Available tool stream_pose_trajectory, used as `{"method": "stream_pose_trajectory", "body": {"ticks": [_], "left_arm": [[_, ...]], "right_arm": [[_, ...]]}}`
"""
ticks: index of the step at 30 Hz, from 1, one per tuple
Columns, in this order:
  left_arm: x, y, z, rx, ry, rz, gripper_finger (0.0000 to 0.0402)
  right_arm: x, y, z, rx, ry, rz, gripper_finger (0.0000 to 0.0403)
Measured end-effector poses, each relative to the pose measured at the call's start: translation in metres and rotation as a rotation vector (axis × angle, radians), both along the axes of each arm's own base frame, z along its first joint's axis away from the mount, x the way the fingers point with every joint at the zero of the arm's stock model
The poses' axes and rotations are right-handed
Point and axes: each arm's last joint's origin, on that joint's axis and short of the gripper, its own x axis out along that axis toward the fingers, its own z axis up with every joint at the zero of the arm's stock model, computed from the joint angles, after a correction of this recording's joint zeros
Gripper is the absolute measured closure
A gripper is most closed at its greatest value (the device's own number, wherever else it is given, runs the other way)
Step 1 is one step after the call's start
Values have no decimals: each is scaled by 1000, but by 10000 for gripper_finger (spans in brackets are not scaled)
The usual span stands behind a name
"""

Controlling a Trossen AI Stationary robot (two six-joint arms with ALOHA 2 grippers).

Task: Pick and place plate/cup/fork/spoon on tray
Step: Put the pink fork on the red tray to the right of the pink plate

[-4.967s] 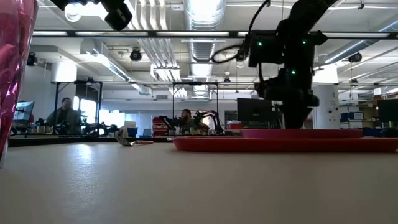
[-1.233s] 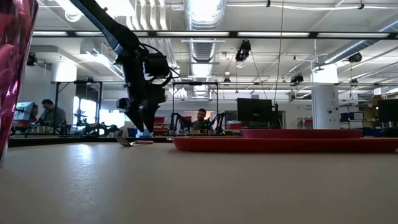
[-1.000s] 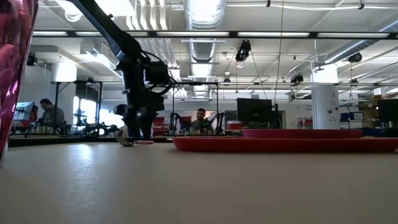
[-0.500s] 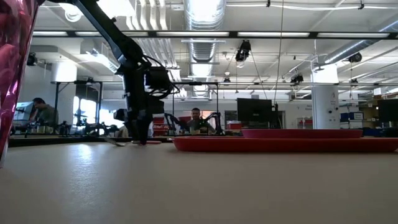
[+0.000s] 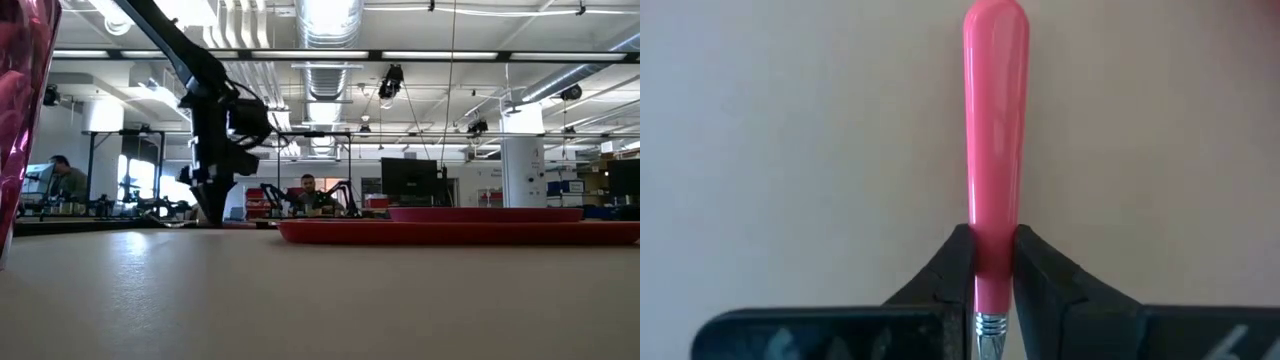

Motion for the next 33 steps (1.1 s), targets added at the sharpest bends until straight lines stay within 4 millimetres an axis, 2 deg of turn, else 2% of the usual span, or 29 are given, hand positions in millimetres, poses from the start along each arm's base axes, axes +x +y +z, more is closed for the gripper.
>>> {"method": "stream_pose_trajectory", "body": {"ticks": [6, 10, 15, 20, 25, 29, 33], "left_arm": [[-7, -22, 40, 68, -59, -140, 376], [-11, -47, 65, 93, -101, -292, 376], [-13, -81, 86, 74, -170, -459, 376], [-5, -112, 95, 34, -182, -595, 376], [-2, -139, 87, -60, -7, -783, 376], [3, -149, 79, -91, 158, -883, 376], [17, -152, 78, -41, 210, -993, 376]], "right_arm": [[0, 0, 0, -2, 0, 2, 394], [0, 0, 0, -14, -1, 1, 394], [0, 0, 0, -15, -6, 0, 394], [0, -1, 1, -16, -10, -3, 394], [1, -1, 1, -29, -9, -20, 394], [1, -1, 1, -28, -12, -22, 394], [1, -1, 1, -21, -10, -28, 394]]}}
